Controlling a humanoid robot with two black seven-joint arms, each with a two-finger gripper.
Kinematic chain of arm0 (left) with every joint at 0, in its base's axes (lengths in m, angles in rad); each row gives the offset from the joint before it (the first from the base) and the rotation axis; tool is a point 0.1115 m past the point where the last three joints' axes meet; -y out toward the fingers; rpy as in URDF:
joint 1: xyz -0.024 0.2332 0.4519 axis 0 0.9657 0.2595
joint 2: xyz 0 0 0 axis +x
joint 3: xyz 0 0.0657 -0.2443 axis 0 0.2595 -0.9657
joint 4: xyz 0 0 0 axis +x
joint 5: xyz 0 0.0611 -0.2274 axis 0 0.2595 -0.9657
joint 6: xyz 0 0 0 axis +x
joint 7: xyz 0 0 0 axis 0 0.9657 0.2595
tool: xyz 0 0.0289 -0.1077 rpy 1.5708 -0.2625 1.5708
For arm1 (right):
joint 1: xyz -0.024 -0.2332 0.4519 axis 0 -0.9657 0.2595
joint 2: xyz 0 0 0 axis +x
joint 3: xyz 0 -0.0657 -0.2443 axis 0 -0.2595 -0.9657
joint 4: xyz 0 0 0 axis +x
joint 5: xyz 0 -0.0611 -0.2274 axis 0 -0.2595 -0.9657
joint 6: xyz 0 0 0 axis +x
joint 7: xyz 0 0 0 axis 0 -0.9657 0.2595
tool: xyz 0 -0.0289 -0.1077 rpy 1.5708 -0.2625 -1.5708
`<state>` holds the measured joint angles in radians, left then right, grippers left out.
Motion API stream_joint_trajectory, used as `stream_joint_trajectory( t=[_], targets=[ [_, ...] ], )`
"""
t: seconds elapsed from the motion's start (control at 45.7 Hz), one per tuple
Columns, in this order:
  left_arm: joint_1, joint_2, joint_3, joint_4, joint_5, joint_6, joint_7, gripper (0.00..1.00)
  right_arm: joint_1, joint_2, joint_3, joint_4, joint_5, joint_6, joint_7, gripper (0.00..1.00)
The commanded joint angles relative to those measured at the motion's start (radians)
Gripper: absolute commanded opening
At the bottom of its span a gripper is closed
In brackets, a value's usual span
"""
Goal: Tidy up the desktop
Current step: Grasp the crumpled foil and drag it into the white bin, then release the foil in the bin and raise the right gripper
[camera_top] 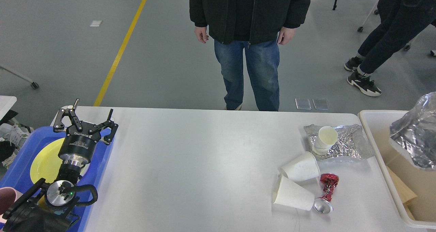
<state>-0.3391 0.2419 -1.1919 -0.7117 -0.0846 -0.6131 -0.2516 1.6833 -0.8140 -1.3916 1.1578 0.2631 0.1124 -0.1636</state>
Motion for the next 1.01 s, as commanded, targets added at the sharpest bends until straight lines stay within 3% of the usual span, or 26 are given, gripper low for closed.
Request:
stream_joint_trajectory(
  t=[0.0,0.241,0.569,0.985],
  targets=[
    [0.000,-0.001,0.000,0.000,0.000,0.001,0.000,0.96,-0.285,-0.004,0.187,-0.205,-0.001,-0.045,-0.001,0.00],
    [0.000,-0.001,0.000,0.000,0.000,0.000,0.000,0.96,-0.681,0.128,0.381,-0.567,0.002,-0.066,-0.002,0.00],
    [0.000,-0.001,0.000,0.000,0.000,0.000,0.000,0.96,-1.047,0.309,0.530,-0.929,0.002,-0.223,-0.004,0.00],
    [0.000,0.000,0.000,0.000,0.000,0.001,0.000,0.96,-1.146,0.394,0.519,-1.008,-0.001,-0.296,-0.007,0.00]
  ],
)
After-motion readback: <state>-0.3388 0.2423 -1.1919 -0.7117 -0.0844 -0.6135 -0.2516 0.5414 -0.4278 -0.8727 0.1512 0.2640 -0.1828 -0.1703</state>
